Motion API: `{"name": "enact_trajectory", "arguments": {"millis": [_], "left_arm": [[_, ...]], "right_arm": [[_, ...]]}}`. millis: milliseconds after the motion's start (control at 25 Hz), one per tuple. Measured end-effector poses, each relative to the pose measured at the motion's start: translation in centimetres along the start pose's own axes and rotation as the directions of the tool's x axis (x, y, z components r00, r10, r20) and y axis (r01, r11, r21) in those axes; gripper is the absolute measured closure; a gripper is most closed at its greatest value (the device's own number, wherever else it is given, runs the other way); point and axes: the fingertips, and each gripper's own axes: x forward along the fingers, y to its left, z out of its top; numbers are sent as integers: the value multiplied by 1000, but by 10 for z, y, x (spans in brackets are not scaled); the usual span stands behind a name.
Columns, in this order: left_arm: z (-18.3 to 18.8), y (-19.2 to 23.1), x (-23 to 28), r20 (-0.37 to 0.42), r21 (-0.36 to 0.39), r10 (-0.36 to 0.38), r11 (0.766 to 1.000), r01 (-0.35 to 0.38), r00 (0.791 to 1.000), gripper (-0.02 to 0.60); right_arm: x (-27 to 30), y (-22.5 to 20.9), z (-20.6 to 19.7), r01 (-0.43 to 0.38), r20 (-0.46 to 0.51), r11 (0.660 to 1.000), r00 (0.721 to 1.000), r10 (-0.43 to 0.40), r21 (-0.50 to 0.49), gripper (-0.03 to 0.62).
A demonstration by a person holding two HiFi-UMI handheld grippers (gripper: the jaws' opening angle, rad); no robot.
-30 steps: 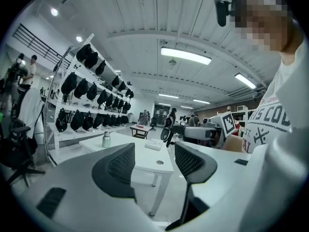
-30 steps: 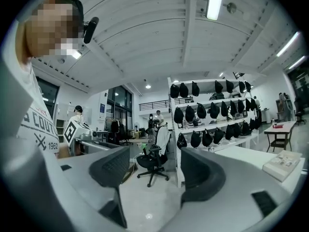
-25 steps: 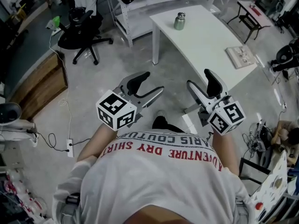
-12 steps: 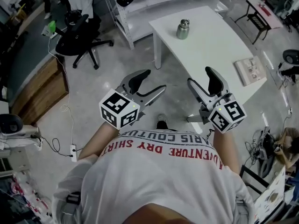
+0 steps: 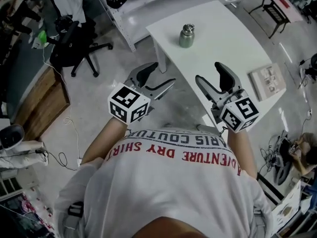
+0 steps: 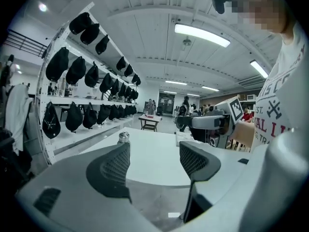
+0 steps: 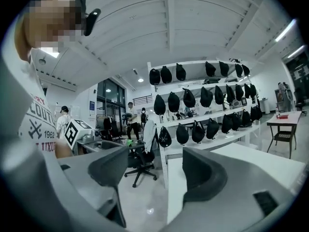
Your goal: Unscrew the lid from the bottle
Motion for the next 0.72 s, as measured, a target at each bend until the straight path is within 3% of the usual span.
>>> {"name": "enact_trajectory", "arguments": {"millis": [440, 720], "left_arm": [[-11, 59, 75, -39, 44, -19, 999, 20, 999, 258], [-34, 98, 130, -134, 127, -42, 990, 59, 990, 247]], "right_arm": [[35, -49, -6, 67, -35, 998, 997, -67, 14, 263], [64, -75, -20, 130, -70, 990, 989, -126, 58, 263]]}}
